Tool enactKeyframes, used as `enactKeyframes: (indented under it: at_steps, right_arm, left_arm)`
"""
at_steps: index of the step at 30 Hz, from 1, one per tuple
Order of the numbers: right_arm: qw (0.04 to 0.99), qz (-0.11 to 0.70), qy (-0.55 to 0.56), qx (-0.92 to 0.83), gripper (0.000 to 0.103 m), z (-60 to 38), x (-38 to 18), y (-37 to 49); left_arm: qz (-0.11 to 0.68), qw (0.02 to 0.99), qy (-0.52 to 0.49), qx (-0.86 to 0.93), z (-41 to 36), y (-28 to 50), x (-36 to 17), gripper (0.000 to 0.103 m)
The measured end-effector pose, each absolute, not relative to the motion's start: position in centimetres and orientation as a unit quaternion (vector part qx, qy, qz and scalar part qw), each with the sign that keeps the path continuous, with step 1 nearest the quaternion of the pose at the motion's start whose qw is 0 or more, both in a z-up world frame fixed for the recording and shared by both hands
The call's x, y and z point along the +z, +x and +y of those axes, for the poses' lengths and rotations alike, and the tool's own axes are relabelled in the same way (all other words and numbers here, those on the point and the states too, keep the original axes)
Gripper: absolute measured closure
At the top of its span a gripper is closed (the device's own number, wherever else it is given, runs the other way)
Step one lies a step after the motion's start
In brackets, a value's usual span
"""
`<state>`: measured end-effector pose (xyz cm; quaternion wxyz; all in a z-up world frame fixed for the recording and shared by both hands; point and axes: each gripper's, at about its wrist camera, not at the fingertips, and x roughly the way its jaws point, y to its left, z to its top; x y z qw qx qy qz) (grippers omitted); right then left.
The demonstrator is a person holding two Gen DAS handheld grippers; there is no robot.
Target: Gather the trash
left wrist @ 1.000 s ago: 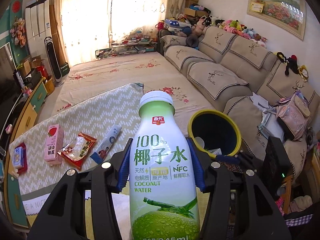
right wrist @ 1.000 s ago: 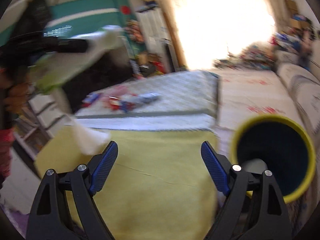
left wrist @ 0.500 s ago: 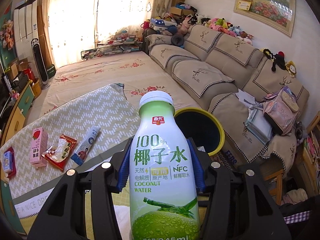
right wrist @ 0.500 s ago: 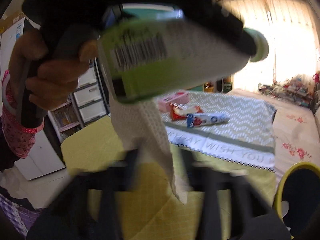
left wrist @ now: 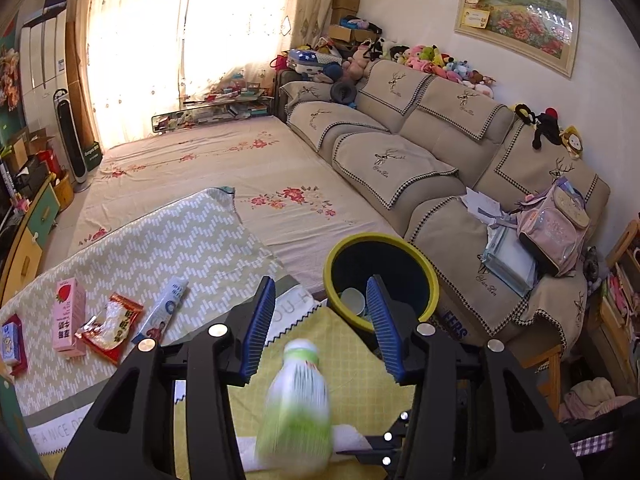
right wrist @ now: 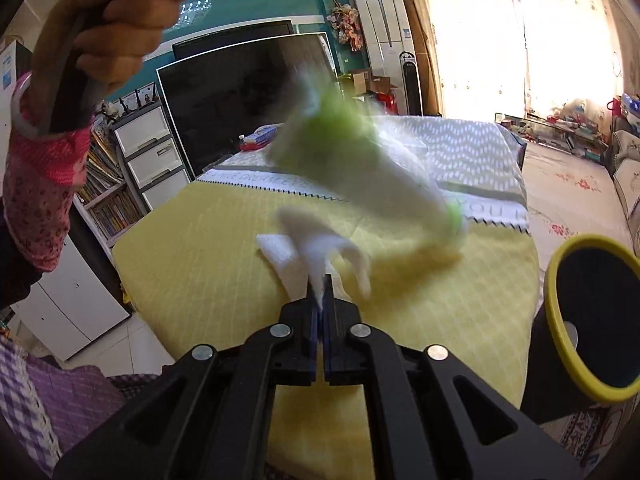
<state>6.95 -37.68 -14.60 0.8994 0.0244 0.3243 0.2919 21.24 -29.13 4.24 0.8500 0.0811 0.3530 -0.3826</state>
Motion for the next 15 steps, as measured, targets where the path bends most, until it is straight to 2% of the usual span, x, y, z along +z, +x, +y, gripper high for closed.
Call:
enactKeyframes:
  at_steps: [7, 9, 15]
  right_arm:
    - [0.892, 0.355, 0.036, 0.277, 0.101, -38.2, -16.5, 7.3]
    - [0.892, 0.358, 0.037, 0.274, 0.101, -38.5, -16.9, 7.5]
    - [0.891, 0.368, 0.047, 0.263, 0.101, -40.2, -17.3, 7.6]
  left_arm:
    - [0.394, 0.833, 0.097, -0.377, -31.9, 23.3, 0.8, 0.056]
    - [0.425, 0.817, 0.128, -0.369, -32.3, 23.5, -1.5, 0.040]
    - [0.476, 0.753, 0.253, -0.378, -31.9, 21.6, -7.6, 0.039]
